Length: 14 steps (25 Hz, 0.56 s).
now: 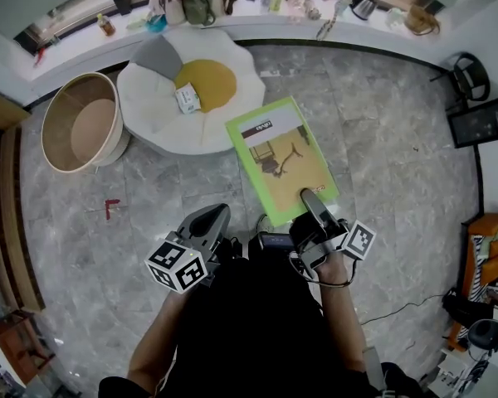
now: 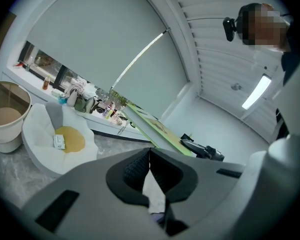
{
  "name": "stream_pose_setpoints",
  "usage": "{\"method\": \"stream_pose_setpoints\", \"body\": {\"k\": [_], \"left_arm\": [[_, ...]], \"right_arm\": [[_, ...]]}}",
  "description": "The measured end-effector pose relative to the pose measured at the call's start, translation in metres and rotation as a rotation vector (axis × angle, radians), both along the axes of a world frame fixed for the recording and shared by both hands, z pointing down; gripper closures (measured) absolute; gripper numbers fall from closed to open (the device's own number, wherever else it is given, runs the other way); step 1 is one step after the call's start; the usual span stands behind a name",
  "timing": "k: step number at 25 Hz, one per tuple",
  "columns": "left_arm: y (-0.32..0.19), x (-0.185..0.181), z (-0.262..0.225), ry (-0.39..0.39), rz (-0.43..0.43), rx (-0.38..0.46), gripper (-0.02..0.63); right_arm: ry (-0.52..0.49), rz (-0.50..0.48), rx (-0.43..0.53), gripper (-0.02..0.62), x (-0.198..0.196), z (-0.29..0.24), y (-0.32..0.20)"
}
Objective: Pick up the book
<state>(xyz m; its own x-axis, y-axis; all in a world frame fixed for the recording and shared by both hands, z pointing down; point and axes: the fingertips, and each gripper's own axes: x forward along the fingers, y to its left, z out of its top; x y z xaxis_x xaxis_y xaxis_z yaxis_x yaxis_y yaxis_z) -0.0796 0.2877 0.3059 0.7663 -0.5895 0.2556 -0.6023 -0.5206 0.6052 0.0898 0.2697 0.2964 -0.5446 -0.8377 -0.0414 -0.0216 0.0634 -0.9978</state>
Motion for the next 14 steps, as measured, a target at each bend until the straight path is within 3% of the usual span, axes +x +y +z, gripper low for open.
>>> {"method": "stream_pose_setpoints", "body": {"k": [14], "left_arm": [[-0.0039,0.0013,0.0001,0.002,0.016,-0.004,0.592]], "right_arm": [[-0.004,0.003,0.003,0.448,-0.0014,-0.0035,-0.0008]]}}
